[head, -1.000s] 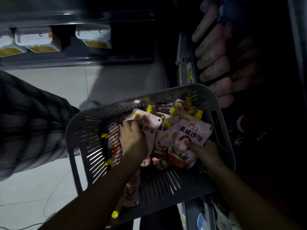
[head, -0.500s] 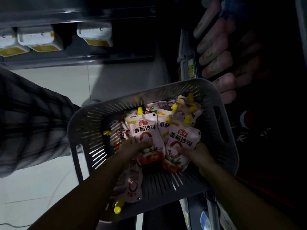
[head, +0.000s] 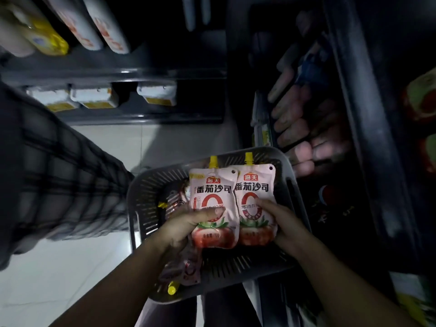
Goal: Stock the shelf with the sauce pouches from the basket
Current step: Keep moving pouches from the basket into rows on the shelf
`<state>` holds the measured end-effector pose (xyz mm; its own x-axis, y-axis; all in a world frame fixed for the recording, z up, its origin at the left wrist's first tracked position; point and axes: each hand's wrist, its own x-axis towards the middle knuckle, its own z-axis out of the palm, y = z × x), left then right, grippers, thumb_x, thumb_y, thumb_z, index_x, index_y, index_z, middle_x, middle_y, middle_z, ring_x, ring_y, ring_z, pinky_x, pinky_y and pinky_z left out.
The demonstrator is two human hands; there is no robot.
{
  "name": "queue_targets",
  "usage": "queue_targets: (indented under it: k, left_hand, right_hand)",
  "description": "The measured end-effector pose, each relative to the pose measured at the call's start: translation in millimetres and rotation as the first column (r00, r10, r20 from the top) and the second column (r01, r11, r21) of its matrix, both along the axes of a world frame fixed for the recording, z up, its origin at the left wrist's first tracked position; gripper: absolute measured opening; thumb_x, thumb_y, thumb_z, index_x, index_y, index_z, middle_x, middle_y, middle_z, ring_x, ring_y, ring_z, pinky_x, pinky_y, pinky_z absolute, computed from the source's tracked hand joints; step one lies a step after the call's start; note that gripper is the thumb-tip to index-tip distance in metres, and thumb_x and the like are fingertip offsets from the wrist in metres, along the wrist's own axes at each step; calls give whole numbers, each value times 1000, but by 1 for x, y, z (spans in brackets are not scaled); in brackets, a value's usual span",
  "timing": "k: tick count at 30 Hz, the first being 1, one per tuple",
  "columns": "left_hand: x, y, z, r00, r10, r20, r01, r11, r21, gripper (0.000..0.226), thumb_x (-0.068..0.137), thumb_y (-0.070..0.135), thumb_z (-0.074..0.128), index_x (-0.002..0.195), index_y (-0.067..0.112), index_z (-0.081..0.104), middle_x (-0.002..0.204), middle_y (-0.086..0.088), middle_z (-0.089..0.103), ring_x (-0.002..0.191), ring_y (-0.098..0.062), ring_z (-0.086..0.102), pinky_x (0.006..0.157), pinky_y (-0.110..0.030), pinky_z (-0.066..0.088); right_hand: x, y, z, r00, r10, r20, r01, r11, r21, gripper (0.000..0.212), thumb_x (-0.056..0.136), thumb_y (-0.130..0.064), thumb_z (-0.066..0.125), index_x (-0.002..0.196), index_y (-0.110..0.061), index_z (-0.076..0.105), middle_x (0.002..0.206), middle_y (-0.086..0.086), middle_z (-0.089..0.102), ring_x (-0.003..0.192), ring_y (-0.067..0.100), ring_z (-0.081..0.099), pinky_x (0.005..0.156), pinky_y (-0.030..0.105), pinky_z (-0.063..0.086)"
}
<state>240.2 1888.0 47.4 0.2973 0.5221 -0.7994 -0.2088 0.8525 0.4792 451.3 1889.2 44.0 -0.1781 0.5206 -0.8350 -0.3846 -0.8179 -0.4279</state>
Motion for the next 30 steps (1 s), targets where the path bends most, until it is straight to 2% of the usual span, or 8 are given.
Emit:
queue_targets:
  k: [4,8,12,15,18,23,27,30]
  left_hand:
    - [3,17,47,999,26,-39,-22,995,95,43,69,31,67,107,11,65,99,-13,74,88,-27,72,75,-35,59]
    - [-1,32,91,996,-4,-90,17,989,146,51,74,51,58,105,12,65,101,-16,73,92,-30,71,84,-41,55]
    - [-9,42,134,996,-9,-88,32,963,269,46,69,44,65,101,11,65,102,-17,72,90,-31,71,86,-46,55]
    - [-15,43,167,998,32,-55,-11,938,347,42,65,39,66,95,10,65,90,-13,75,77,-24,73,70,-37,60]
    - [-21,38,198,1000,15,12,-18,917,399,48,66,38,67,104,9,64,99,-15,73,86,-27,72,75,-40,59]
    - [-34,19,244,993,-106,55,63,854,516,37,72,22,70,107,10,64,99,-14,74,90,-29,71,81,-44,57]
    - [-40,-2,276,971,-238,26,171,766,619,49,65,19,73,112,7,64,99,-14,74,87,-27,72,73,-36,59]
    - [-36,-20,298,947,-320,22,232,731,642,49,64,21,74,109,7,65,98,-15,74,86,-27,72,70,-35,59]
  right_hand:
    - [-9,8,37,994,-58,-98,69,991,114,28,79,-23,61,105,-13,69,110,13,70,99,26,68,87,42,55]
    - [-13,14,83,995,53,86,-71,974,216,60,56,-36,85,106,-7,69,107,16,71,97,32,68,85,42,55]
    - [-12,15,131,986,-26,167,-25,956,294,18,78,-8,68,96,-7,69,84,9,75,72,21,72,58,29,58]
    - [-18,6,169,972,-67,224,-18,933,358,33,73,-11,72,106,-5,67,99,16,73,85,28,71,69,37,60]
    - [-29,-11,203,958,-137,252,20,909,417,54,63,-19,75,114,-3,63,107,19,70,97,34,68,78,43,58]
    - [-48,-51,253,924,-319,210,162,824,543,33,81,-9,65,113,-3,63,108,19,70,96,34,68,78,41,58]
    - [-59,-90,285,871,-468,147,288,730,619,42,75,-15,68,115,-5,62,107,19,70,95,33,69,75,40,58]
    - [-64,-124,302,832,-529,167,291,672,681,28,81,-14,65,107,-7,65,99,15,73,89,30,71,71,37,59]
